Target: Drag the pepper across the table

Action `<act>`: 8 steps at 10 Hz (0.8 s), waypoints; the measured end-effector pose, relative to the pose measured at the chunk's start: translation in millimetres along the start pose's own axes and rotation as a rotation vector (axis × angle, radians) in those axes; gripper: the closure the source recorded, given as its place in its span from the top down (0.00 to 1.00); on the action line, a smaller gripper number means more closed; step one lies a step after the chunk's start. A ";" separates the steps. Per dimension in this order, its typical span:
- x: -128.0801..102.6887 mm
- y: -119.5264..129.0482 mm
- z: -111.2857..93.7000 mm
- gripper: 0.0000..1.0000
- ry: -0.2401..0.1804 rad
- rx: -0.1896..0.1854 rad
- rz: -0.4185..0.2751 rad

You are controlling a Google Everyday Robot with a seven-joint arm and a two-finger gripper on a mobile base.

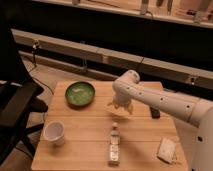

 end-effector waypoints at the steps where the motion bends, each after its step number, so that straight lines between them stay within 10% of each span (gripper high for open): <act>1: 9.7 -3.4 -3.3 0.80 0.025 -0.004 -0.022; 8: 100.6 35.7 6.8 0.80 0.066 -0.008 -0.091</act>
